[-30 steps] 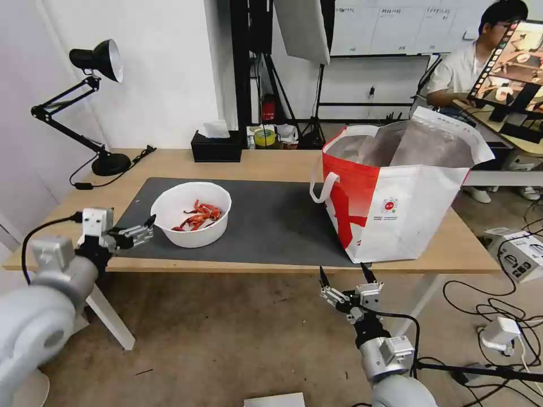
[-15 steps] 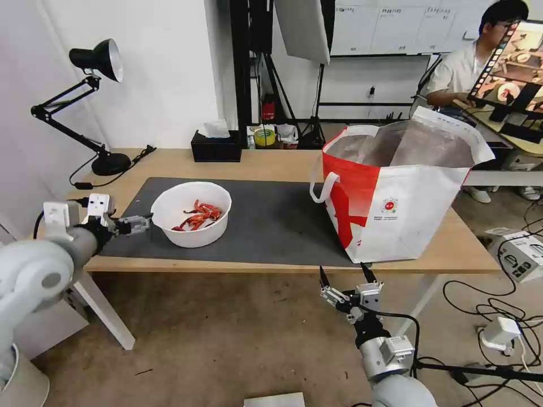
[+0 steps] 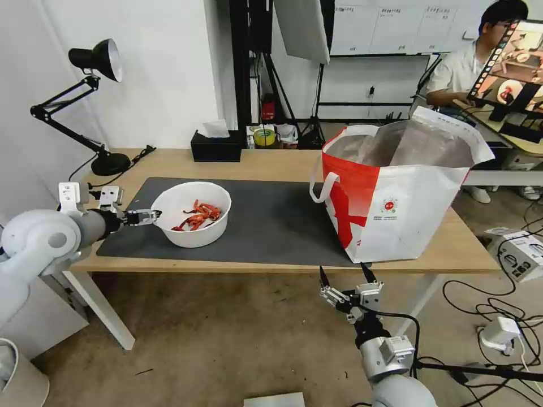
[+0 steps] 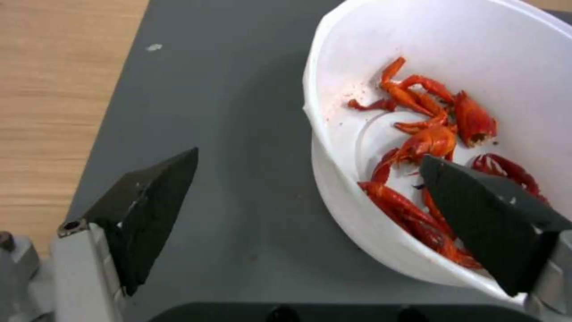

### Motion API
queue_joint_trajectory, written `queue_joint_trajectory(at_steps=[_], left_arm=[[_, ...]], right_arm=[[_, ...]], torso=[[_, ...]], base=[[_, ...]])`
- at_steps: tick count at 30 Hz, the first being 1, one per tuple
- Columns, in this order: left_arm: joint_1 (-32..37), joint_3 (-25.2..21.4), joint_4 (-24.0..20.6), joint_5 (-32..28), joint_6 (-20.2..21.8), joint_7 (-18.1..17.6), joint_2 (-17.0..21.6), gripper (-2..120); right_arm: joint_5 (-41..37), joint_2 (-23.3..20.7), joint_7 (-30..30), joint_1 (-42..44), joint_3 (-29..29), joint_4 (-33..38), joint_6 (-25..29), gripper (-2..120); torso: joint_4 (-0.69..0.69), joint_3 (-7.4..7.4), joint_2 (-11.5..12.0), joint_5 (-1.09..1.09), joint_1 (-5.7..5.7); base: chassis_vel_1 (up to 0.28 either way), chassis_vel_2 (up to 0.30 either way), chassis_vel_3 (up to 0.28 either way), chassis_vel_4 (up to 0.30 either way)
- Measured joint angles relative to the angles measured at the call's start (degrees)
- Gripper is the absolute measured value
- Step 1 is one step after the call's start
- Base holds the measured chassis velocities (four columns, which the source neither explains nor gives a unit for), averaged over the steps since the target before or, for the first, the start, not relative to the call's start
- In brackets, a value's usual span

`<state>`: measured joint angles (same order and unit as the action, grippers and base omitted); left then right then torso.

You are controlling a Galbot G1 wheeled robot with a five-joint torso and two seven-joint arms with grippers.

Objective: Pick up the trash from the table and place it into the takeout bag.

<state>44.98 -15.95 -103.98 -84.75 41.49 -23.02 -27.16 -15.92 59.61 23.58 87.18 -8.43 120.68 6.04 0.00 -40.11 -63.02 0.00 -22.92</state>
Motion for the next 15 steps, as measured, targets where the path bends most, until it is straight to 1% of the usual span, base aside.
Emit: queue_joint_trajectory(at_steps=[3, 7, 9, 10, 13, 15], left_arm=[[-2.42, 1.95, 1.35, -1.40, 0.29, -0.26, -0.72, 100], [-4.02, 3.50, 2.07, -1.75, 0.30, -0.55, -1.25, 100], [-6.11, 5.73, 2.81, -1.87, 0.34, -0.98, -1.98, 100], [-6.11, 5.73, 2.81, -1.87, 0.34, -0.98, -1.98, 100], [-8.46, 8.48, 3.96, -2.01, 0.40, -1.48, -2.74, 100], [-8.62, 8.64, 4.05, -2.03, 0.41, -1.52, -2.79, 100]], right_arm=[[0.00, 0.00, 0.00, 0.00, 0.00, 0.00, 0.00, 100], [0.00, 0.00, 0.00, 0.00, 0.00, 0.00, 0.00, 100], [0.00, 0.00, 0.00, 0.00, 0.00, 0.00, 0.00, 100], [0.00, 0.00, 0.00, 0.00, 0.00, 0.00, 0.00, 100], [0.00, -0.01, 0.00, 0.00, 0.00, 0.00, 0.00, 100], [0.00, 0.00, 0.00, 0.00, 0.00, -0.01, 0.00, 100]], torso=[[0.00, 0.00, 0.00, 0.00, 0.00], [0.00, 0.00, 0.00, 0.00, 0.00], [0.00, 0.00, 0.00, 0.00, 0.00], [0.00, 0.00, 0.00, 0.00, 0.00], [0.00, 0.00, 0.00, 0.00, 0.00], [0.00, 0.00, 0.00, 0.00, 0.00]], base=[[0.000, 0.000, 0.000, 0.000], [0.000, 0.000, 0.000, 0.000], [0.000, 0.000, 0.000, 0.000], [0.000, 0.000, 0.000, 0.000], [0.000, 0.000, 0.000, 0.000], [0.000, 0.000, 0.000, 0.000]])
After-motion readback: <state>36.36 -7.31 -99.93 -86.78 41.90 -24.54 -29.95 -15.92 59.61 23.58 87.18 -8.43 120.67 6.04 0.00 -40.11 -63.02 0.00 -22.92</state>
